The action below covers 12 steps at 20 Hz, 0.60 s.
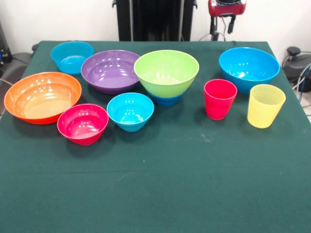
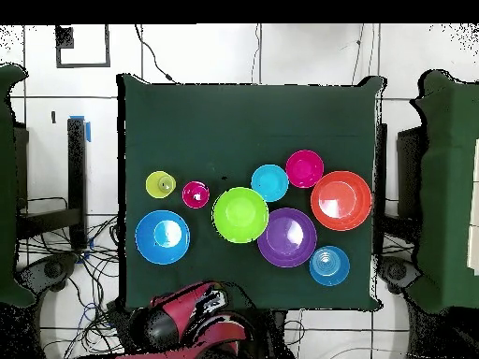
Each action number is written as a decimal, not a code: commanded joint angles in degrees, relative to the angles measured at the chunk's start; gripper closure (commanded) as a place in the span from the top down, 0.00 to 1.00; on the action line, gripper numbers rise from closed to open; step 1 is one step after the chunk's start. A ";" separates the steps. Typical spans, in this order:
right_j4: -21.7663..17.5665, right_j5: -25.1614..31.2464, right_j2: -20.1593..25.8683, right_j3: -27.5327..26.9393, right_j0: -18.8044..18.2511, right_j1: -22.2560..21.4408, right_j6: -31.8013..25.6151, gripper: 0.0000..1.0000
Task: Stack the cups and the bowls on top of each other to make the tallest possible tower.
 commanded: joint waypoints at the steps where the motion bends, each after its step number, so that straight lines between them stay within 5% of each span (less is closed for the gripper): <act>1: 1.32 0.88 4.96 -2.82 -0.09 0.32 4.60 1.00; 12: -4.34 9.80 6.27 -7.59 3.13 0.72 -5.09 1.00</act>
